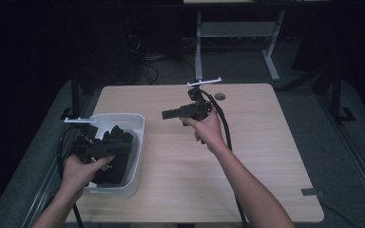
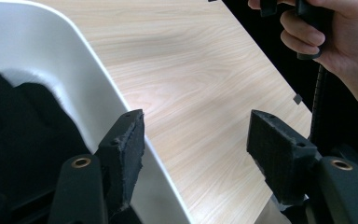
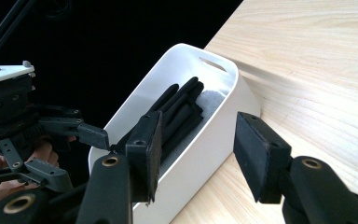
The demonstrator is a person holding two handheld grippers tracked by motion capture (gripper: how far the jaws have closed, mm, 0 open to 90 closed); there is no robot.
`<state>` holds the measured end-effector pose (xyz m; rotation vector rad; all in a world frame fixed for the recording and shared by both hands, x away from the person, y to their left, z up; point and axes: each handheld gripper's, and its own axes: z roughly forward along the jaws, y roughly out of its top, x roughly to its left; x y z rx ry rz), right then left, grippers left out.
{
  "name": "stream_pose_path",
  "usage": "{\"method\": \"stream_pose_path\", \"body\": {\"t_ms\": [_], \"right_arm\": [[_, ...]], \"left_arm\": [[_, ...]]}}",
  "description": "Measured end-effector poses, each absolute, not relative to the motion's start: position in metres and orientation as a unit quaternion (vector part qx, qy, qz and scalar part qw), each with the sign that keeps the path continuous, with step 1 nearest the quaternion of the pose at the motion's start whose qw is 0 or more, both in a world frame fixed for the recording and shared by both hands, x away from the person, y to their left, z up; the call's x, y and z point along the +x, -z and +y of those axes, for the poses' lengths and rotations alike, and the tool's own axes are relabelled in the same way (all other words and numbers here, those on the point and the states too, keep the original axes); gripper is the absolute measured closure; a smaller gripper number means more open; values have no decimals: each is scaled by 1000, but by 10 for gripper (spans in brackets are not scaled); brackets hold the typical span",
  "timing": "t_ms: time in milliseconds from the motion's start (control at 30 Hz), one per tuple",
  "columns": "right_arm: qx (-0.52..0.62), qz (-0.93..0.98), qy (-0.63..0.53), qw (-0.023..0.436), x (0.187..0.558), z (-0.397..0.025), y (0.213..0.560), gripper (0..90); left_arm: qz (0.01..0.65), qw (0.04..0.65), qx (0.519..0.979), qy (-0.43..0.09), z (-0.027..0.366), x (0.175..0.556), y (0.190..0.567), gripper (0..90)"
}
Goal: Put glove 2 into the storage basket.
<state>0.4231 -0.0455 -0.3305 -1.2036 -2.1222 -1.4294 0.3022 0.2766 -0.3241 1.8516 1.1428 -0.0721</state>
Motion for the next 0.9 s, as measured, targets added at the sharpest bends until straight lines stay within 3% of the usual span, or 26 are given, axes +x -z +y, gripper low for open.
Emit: {"method": "stream_pose_path", "body": {"t_ms": [900], "right_arm": [[-444, -723, 511, 138, 412, -110, 330, 490]], "left_arm": [[426, 464, 776, 39, 221, 306, 321, 305]]}}
